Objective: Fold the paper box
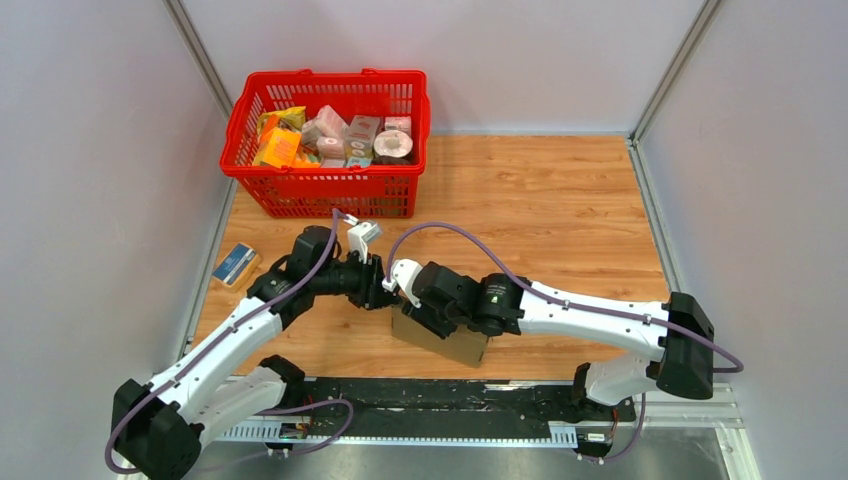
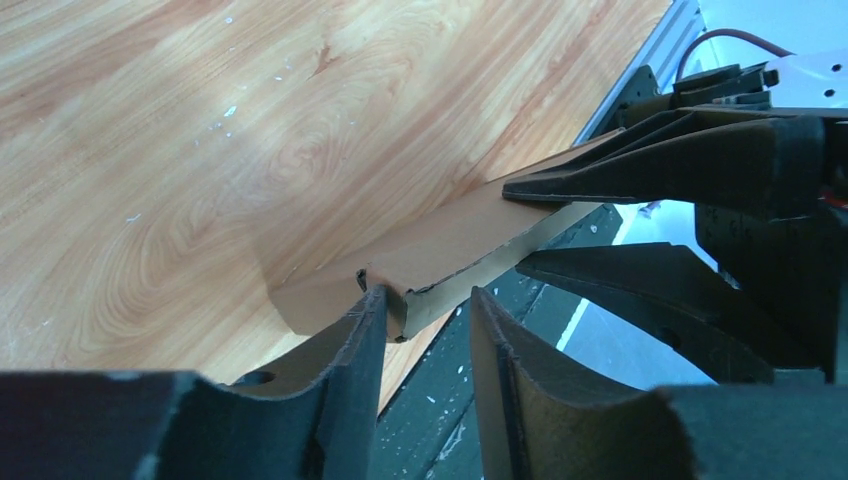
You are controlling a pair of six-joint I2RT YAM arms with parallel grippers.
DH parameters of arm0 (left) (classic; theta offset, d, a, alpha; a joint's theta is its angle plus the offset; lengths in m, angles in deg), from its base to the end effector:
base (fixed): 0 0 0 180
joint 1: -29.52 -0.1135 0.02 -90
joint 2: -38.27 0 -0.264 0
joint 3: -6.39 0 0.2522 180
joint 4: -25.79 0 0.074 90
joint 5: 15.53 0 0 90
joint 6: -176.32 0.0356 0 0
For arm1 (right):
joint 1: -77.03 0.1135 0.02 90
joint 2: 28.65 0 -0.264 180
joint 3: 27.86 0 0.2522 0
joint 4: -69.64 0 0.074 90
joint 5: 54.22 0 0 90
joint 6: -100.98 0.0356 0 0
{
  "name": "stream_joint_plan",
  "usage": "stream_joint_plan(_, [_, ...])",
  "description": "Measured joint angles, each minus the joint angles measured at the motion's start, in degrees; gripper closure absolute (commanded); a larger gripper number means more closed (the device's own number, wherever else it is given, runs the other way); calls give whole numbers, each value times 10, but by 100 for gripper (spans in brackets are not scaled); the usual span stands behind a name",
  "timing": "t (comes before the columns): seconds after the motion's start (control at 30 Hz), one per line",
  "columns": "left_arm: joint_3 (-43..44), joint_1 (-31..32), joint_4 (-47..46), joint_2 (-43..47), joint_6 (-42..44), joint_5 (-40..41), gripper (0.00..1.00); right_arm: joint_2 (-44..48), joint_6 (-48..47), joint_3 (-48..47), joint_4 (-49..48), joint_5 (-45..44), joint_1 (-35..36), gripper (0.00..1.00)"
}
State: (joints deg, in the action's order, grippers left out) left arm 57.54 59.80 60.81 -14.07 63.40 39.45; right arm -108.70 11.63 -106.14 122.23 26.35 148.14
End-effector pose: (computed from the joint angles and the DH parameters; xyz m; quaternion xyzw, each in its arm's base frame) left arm 0.1573 -0.1155 0.2563 0.1904 0.8400 -0.4331 0.2656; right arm 0.0994 0.2725 0.2771 -0.5268 0.7895 0.1153 0.2930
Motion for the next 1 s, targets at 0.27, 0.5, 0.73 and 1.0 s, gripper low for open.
stream_joint_plan(0.27, [8, 0, 3, 5, -21, -12, 63, 5, 0, 2, 4, 5, 0, 60])
stream_joint_plan(0.5, [8, 2, 9, 13, -29, -5, 60, 6, 2, 4, 3, 7, 1, 60])
stream_joint_plan(0.73, [8, 15, 45, 35, -9, 47, 65, 6, 5, 7, 1, 12, 3, 60])
stream_joint_plan(1.0, [8, 27, 51, 34, 2, 79, 68, 6, 8, 7, 1, 15, 5, 59])
